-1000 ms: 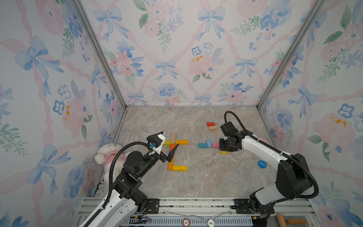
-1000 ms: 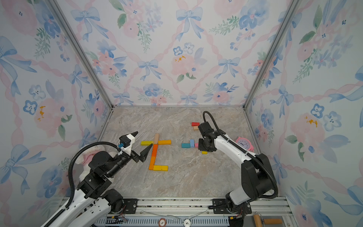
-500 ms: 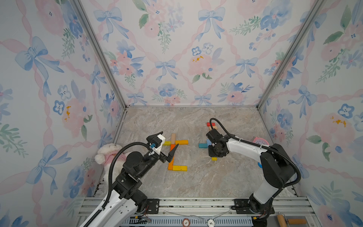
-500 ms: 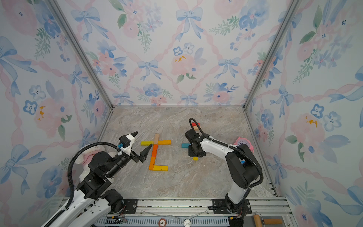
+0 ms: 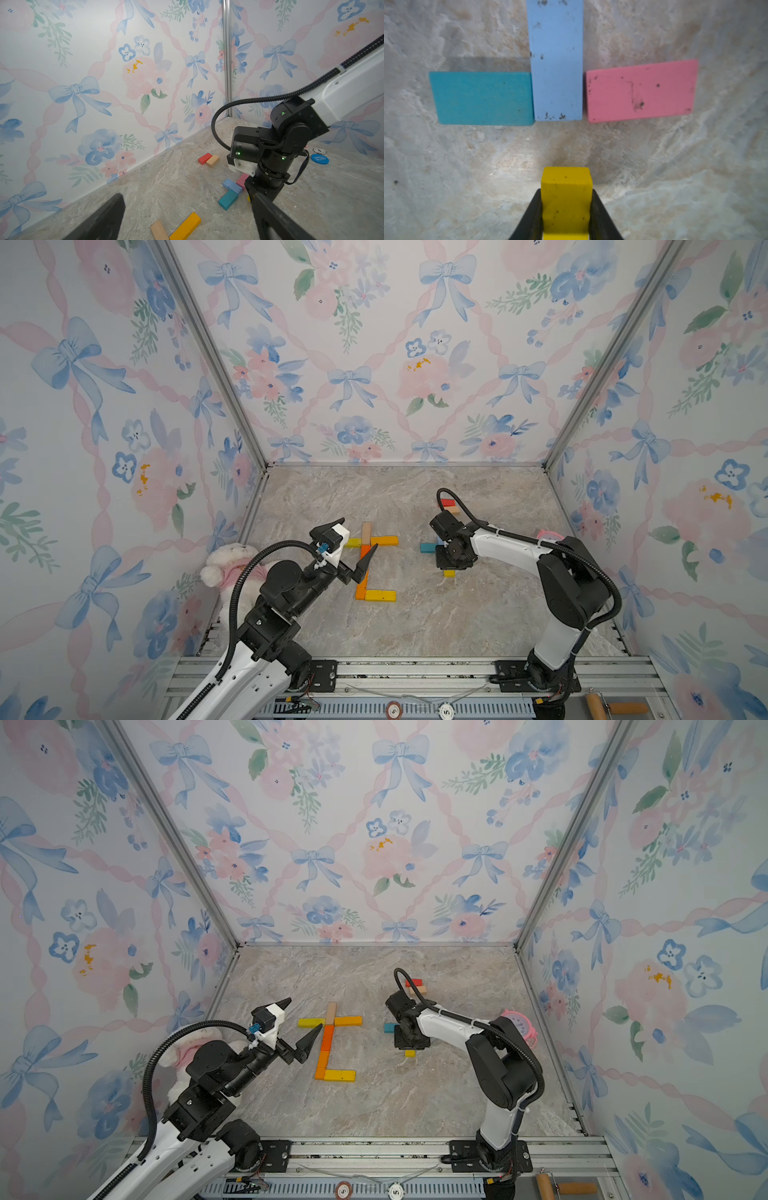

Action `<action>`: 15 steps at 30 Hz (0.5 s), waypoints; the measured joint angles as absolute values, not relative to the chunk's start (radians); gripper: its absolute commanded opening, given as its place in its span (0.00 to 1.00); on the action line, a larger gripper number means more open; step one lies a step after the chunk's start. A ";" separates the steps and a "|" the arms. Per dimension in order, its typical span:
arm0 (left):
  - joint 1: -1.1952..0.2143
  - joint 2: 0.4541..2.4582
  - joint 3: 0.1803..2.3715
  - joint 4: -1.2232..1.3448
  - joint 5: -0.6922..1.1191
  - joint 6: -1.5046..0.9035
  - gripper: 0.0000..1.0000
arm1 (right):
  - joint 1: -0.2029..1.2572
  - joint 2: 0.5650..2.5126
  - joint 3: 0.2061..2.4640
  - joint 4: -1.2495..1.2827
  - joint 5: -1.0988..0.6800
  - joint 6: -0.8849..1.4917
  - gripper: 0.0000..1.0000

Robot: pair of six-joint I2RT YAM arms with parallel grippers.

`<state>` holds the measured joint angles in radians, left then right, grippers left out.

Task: Assemble the letter t with building blocks
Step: Assemble the building block at the center of the board.

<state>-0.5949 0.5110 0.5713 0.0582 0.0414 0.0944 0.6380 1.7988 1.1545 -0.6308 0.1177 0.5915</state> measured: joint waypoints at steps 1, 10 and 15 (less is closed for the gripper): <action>-0.595 0.511 0.571 0.058 0.041 0.094 0.98 | 0.638 1.802 1.158 -0.631 0.117 0.591 0.26; -0.595 0.511 0.571 0.058 0.041 0.094 0.98 | 0.638 1.829 1.191 -0.635 0.125 0.576 0.26; -0.595 0.511 0.571 0.058 0.041 0.094 0.98 | 0.638 1.841 1.195 -0.635 0.129 0.572 0.26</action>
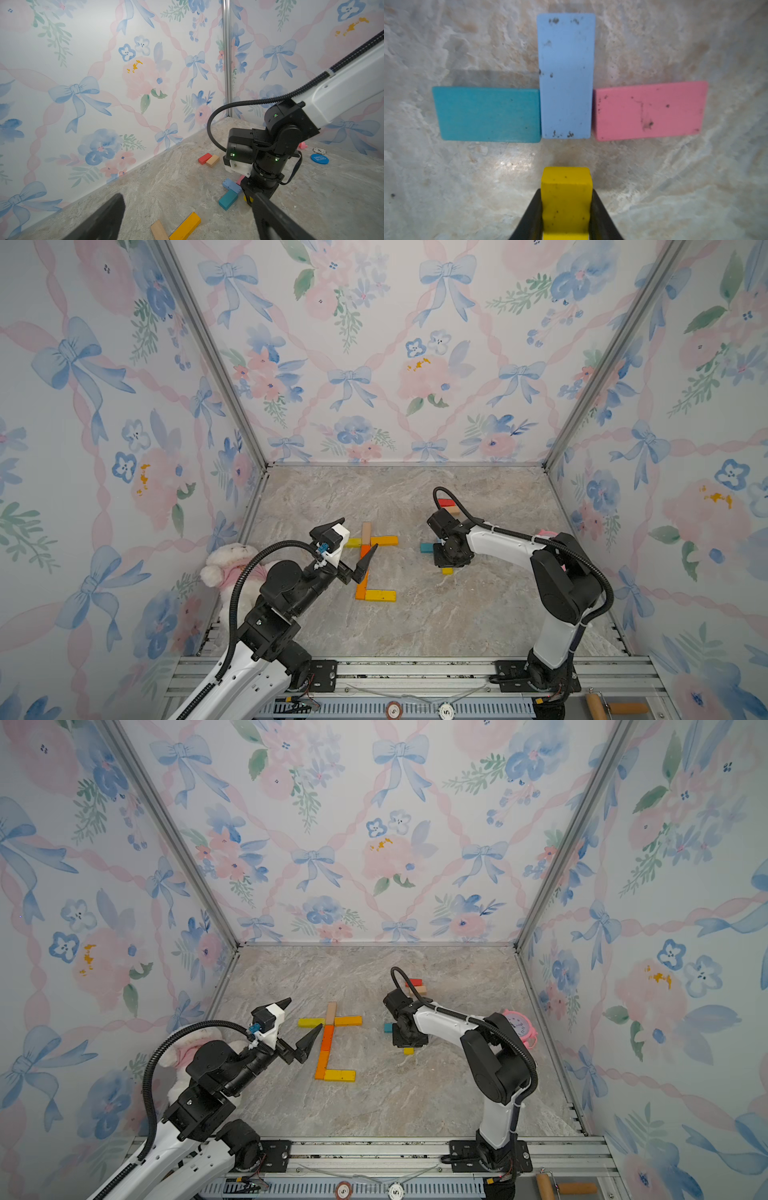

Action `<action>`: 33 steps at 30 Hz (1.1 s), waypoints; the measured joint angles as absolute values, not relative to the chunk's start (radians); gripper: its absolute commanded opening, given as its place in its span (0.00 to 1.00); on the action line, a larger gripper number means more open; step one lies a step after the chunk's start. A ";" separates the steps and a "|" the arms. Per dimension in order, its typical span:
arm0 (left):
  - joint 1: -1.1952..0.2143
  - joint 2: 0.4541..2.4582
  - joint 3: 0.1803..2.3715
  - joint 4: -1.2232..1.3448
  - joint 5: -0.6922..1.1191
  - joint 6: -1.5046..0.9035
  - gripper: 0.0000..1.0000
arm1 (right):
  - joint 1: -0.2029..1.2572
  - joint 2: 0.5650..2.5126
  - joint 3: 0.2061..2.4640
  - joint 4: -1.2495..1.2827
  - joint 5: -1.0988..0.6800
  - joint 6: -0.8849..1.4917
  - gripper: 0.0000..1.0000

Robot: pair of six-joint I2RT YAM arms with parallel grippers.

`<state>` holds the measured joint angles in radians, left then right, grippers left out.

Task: Assemble the letter t with building blocks
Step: Assemble the building block at the center of the board.

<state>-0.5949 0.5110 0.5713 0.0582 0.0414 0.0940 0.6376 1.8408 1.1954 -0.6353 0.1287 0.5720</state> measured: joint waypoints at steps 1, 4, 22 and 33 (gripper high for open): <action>-0.595 0.511 0.571 0.058 0.041 0.094 0.98 | 0.638 1.842 1.195 -0.635 0.129 0.572 0.26; -0.595 0.511 0.571 0.058 0.041 0.094 0.98 | 0.638 1.849 1.198 -0.635 0.129 0.568 0.26; -0.595 0.511 0.571 0.058 0.041 0.094 0.98 | 0.635 1.871 1.210 -0.637 0.133 0.558 0.26; -0.595 0.511 0.571 0.058 0.041 0.094 0.98 | 0.627 1.894 1.236 -0.639 0.133 0.549 0.26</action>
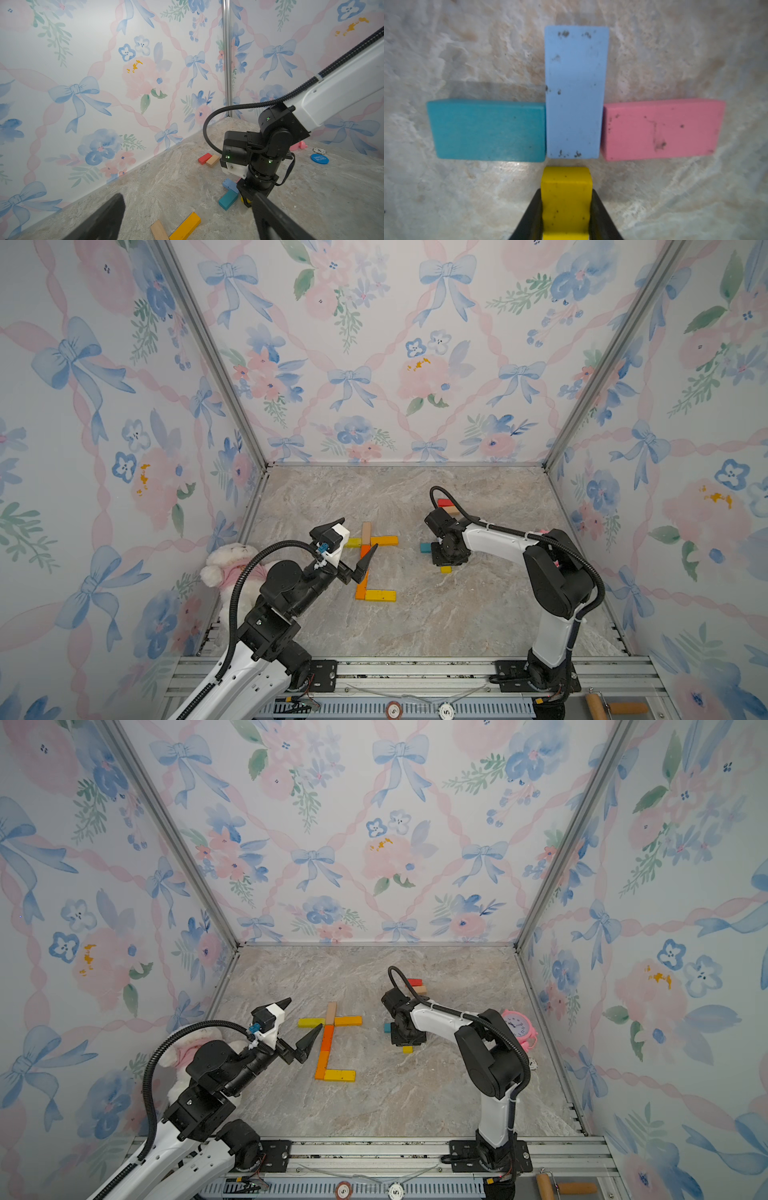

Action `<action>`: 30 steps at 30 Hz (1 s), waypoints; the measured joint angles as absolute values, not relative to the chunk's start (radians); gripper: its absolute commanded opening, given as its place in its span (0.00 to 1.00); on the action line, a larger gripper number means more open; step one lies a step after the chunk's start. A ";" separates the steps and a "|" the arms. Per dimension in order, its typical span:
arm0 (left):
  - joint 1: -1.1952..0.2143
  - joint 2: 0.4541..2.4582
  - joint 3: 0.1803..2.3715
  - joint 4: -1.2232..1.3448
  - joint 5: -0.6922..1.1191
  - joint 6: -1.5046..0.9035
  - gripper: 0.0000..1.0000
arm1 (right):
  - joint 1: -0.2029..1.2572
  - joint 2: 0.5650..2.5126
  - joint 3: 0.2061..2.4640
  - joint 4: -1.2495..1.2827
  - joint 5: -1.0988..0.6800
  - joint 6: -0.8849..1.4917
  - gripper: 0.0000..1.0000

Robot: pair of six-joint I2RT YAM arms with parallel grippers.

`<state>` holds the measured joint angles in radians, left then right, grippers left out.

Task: Assemble the letter t with building blocks
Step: Assemble the building block at the center of the board.

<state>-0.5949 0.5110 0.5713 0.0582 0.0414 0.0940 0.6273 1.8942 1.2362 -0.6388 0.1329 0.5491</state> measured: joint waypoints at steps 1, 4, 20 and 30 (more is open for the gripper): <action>-0.595 0.511 0.571 0.058 0.041 0.094 0.98 | 0.627 1.895 1.238 -0.638 0.133 0.549 0.26; -0.595 0.511 0.571 0.058 0.041 0.094 0.98 | 0.622 1.900 1.245 -0.638 0.132 0.546 0.26; -0.595 0.511 0.571 0.058 0.041 0.094 0.98 | 0.613 1.905 1.251 -0.638 0.132 0.546 0.26; -0.595 0.511 0.571 0.058 0.042 0.094 0.98 | 0.608 1.918 1.268 -0.641 0.132 0.541 0.26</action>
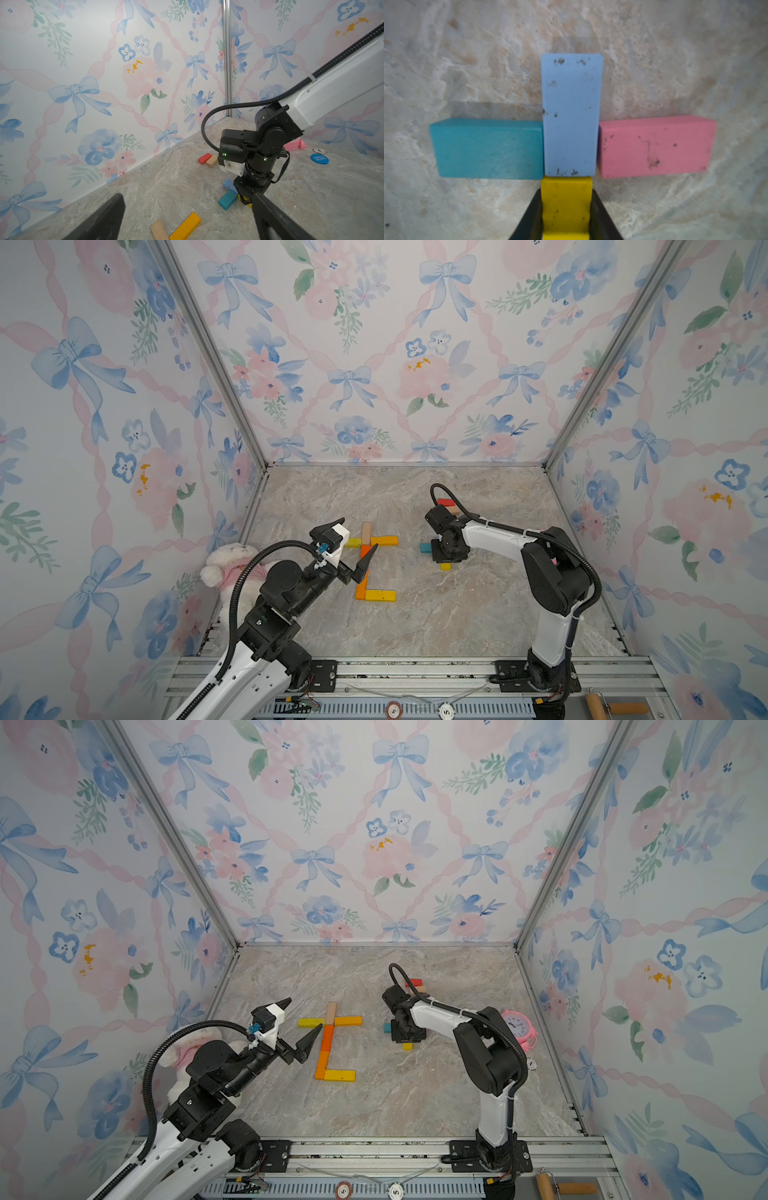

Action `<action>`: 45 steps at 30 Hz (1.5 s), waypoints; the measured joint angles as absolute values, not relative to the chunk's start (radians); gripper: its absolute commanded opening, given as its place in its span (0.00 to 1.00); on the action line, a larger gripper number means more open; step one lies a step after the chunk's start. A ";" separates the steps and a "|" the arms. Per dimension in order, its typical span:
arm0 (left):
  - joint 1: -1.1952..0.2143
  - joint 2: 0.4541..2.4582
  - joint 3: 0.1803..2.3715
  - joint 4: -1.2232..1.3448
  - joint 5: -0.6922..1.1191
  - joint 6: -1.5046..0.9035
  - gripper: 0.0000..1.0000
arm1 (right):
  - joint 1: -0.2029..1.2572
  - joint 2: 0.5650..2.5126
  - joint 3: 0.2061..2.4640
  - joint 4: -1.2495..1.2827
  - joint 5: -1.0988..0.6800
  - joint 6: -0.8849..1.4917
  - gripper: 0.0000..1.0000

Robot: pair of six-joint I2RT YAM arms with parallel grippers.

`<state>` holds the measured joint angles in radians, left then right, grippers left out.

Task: Assemble the letter t with building blocks
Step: Assemble the building block at the center of the board.

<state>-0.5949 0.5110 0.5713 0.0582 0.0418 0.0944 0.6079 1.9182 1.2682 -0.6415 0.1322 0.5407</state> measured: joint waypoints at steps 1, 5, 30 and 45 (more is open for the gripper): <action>-0.595 0.511 0.571 0.058 0.042 0.094 0.98 | 0.607 1.918 1.269 -0.642 0.132 0.539 0.26; -0.595 0.511 0.571 0.058 0.042 0.094 0.98 | 0.607 1.919 1.270 -0.642 0.131 0.538 0.28; -0.595 0.511 0.571 0.058 0.042 0.094 0.98 | 0.614 1.914 1.270 -0.645 0.137 0.546 0.64; -0.595 0.500 0.571 0.058 0.042 0.094 0.98 | 0.658 1.524 1.214 -0.679 0.159 0.531 0.77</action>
<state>-0.5949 0.4999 0.5713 0.0582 0.0418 0.0944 0.6582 1.5238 1.2140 -0.6792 0.1589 0.5308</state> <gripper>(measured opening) 0.979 0.759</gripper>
